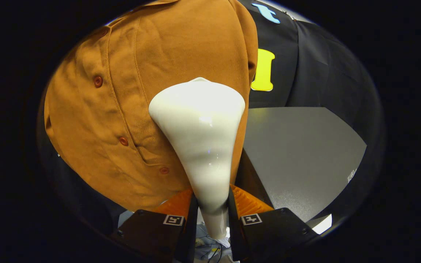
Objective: Iron the clothes twice with a garment steamer, once on the left side and once on the right side.
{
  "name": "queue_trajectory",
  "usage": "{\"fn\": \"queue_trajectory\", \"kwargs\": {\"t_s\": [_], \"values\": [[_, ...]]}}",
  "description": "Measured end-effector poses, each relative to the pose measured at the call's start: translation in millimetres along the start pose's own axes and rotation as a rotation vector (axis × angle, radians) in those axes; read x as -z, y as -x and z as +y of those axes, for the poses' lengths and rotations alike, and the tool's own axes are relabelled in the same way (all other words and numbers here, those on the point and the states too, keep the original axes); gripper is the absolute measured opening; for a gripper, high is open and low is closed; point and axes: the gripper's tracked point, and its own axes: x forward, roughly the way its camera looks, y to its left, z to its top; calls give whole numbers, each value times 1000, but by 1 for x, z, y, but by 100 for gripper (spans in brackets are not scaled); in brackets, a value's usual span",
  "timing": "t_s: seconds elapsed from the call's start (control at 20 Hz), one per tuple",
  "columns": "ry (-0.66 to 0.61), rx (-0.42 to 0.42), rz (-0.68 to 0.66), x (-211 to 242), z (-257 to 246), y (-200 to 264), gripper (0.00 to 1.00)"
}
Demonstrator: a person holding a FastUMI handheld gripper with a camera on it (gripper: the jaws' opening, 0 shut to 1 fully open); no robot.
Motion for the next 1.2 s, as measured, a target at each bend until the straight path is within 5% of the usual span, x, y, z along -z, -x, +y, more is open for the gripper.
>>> {"fn": "queue_trajectory", "kwargs": {"t_s": [0.6, 1.2], "values": [[-35, -30, 137, 58, -9, -7, 42], [19, -67, -260, -77, 8, 77, 42]]}}
